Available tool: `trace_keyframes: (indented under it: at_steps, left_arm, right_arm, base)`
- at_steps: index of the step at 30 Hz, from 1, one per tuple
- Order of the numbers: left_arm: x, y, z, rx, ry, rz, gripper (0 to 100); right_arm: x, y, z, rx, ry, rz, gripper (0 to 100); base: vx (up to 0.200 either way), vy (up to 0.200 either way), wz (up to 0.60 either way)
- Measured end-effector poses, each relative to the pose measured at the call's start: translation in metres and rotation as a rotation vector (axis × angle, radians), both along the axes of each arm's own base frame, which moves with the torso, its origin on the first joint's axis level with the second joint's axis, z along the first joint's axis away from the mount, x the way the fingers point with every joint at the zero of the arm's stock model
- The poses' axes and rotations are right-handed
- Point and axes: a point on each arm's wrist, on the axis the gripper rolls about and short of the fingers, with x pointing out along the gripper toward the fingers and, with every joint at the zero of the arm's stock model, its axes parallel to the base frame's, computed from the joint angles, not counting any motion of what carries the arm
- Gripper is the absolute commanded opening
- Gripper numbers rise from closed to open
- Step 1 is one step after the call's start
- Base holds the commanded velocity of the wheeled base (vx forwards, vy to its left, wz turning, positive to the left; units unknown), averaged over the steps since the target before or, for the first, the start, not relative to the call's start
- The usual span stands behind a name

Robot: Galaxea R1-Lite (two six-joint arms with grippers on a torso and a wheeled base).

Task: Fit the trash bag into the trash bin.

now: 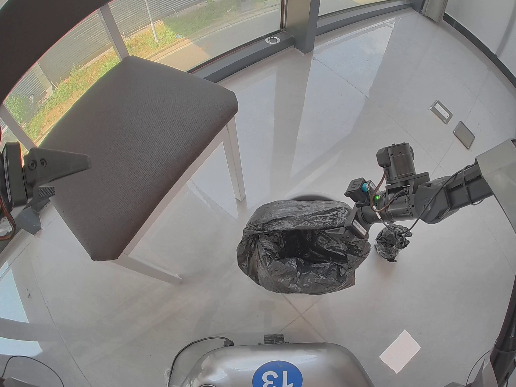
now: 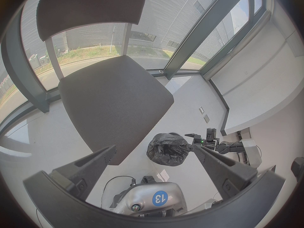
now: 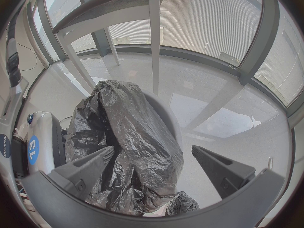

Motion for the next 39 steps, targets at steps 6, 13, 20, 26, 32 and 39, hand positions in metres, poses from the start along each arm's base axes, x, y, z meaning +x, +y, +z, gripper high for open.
trace_keyframes:
  at_steps: [6,13,20,26,32,39]
  left_arm:
    - [0.001,0.002,-0.001,0.000,0.002,0.015,100]
    - [0.000,0.002,0.000,-0.001,0.000,0.021,100]
    - [0.000,0.003,0.000,-0.003,-0.005,0.022,100]
    - [0.001,0.003,0.001,-0.009,-0.017,0.022,100]
    - [0.000,0.003,0.000,-0.008,-0.017,0.022,100]
    - [-0.001,0.003,0.000,-0.010,-0.019,0.022,100]
  right_arm:
    - [0.007,0.002,-0.009,-0.006,0.016,0.000,100]
    - [0.014,0.004,-0.015,-0.007,0.015,-0.007,0]
    - [0.016,0.003,-0.017,-0.007,0.017,-0.014,0]
    - [0.017,0.000,-0.011,0.001,0.003,-0.024,0]
    - [0.020,-0.007,0.003,0.019,-0.032,-0.045,0]
    - [0.020,-0.009,0.008,0.025,-0.039,-0.054,0]
  base:
    - [0.000,0.000,0.00]
    - [0.000,0.000,0.00]
    - [0.000,0.000,0.00]
    - [0.000,0.000,0.00]
    - [0.000,0.000,0.00]
    - [0.000,0.000,0.00]
